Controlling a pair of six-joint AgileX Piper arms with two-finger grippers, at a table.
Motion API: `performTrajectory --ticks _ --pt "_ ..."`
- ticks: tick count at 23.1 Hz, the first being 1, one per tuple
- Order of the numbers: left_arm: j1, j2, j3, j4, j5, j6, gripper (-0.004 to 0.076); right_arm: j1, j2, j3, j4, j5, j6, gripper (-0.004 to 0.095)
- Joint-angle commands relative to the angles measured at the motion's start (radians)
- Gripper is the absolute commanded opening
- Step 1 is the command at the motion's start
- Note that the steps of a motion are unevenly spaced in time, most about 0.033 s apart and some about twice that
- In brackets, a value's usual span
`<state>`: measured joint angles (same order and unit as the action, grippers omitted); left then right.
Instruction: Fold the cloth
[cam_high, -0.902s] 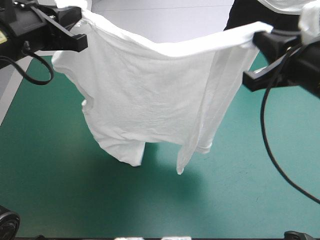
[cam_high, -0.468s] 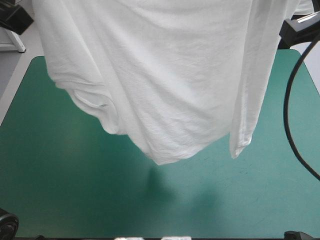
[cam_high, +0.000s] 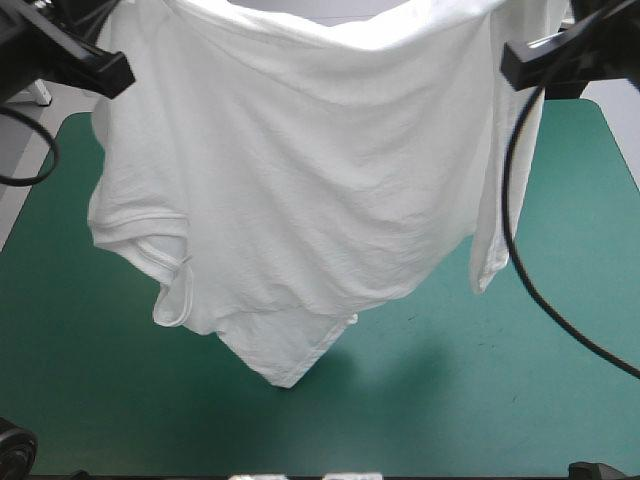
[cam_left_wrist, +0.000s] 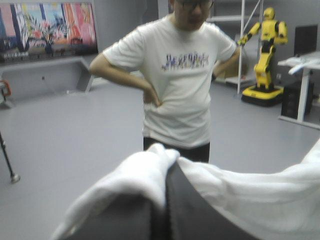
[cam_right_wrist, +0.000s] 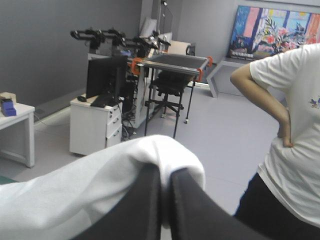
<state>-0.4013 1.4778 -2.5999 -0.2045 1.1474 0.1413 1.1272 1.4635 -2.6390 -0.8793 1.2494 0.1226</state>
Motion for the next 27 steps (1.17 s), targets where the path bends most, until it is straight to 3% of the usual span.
performTrajectory --ticks 1,4,6,7,8,10,13,15,27 --pt "-0.003 0.007 0.095 0.054 -0.028 0.004 -0.001 -0.003 -0.008 0.107 -0.087 -0.001 0.06 -0.0017" --pt "-0.003 0.035 0.183 0.09 -0.023 -0.014 -0.001 -0.067 -0.008 0.212 -0.097 -0.001 0.108 -0.0018" --pt "-0.003 0.059 0.227 0.112 -0.036 -0.022 -0.001 -0.183 -0.008 0.287 -0.014 -0.001 0.151 -0.0017" --pt "-0.003 0.075 0.247 0.119 -0.041 -0.022 -0.001 -0.272 -0.008 0.326 0.064 -0.001 0.16 -0.0018" --pt "-0.003 0.116 0.272 0.145 -0.045 -0.022 -0.001 -0.457 -0.004 0.397 0.245 -0.003 0.154 -0.0017" --pt "-0.003 0.166 0.287 0.153 -0.047 -0.022 -0.001 -0.647 0.011 0.481 0.47 -0.035 0.104 -0.0017" --pt "-0.003 0.252 0.294 0.179 -0.047 -0.026 -0.001 -0.841 0.05 0.593 0.725 -0.115 0.046 -0.0018" --pt "-0.003 0.342 0.294 0.196 -0.053 -0.043 -0.001 -0.936 0.108 0.687 0.836 -0.177 0.007 -0.0018" --pt "0.051 0.748 0.294 0.28 -0.188 -0.128 -0.001 -1.055 0.558 0.728 0.972 -0.328 -0.04 -0.0017"
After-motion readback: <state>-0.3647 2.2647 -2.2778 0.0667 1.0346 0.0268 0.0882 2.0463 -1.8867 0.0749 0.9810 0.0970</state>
